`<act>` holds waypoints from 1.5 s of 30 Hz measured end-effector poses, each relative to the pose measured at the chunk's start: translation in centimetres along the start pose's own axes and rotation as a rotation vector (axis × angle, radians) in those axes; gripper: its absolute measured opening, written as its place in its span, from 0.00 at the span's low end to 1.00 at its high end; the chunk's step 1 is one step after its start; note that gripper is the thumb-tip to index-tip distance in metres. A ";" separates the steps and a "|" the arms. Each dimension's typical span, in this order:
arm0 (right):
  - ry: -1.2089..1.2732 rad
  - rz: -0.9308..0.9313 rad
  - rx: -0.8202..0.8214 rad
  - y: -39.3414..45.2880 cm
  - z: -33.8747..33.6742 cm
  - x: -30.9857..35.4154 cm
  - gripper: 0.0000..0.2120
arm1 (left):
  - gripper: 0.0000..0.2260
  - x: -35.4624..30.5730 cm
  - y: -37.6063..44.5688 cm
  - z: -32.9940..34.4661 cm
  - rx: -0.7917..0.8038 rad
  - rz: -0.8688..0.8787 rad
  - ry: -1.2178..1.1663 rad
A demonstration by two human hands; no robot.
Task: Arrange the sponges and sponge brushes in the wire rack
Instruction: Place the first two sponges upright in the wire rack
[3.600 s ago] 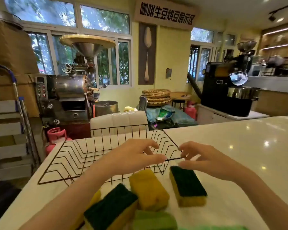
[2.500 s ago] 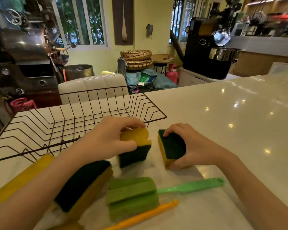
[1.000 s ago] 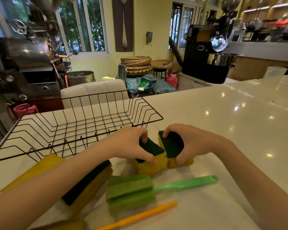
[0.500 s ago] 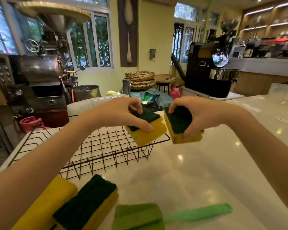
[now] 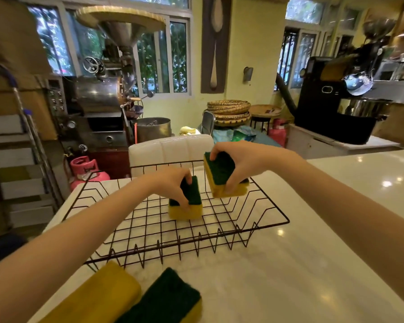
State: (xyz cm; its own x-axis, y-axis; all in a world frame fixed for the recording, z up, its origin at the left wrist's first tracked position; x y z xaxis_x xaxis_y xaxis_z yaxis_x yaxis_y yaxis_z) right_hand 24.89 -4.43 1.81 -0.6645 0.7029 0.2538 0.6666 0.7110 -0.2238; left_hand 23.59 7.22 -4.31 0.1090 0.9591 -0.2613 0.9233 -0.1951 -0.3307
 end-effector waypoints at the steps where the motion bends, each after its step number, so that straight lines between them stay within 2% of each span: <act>1: 0.004 0.003 0.021 0.9 0.6 -0.2 0.35 | 0.26 0.5 0.4 0.3 -0.002 -0.014 0.019; 5: 0.003 0.023 0.114 3.8 3.2 -1.0 0.36 | 0.27 2.0 1.5 1.0 -0.005 -0.037 0.012; 13: -0.025 0.049 0.199 6.6 5.8 -2.2 0.35 | 0.27 2.6 2.6 1.4 -0.001 -0.002 -0.018; 25: -0.004 0.006 0.212 8.0 7.2 -2.6 0.37 | 0.26 1.7 2.9 1.8 0.020 0.016 -0.009; 37: -0.008 0.012 0.180 8.1 7.2 -3.2 0.37 | 0.22 0.7 2.2 1.9 -0.044 0.093 -0.035; 45: -0.016 0.030 0.203 8.1 7.5 -3.1 0.37 | 0.23 1.1 1.8 2.4 -0.009 0.037 0.014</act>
State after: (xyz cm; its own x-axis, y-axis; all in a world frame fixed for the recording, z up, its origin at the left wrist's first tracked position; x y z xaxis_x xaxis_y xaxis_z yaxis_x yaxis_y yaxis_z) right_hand 29.83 -0.70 -7.83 -0.6518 0.7227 0.2298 0.6055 0.6784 -0.4160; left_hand 24.50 7.42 -7.36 0.1488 0.9540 -0.2604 0.9219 -0.2291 -0.3125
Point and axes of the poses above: each hand's wrist, its own y-axis towards the middle knuckle, its own z-axis out of the palm, x = y × z, the point moved 9 cm from there along y, towards the middle knuckle, and after that the axes turned 11 degrees about x, right-handed, at the moved point
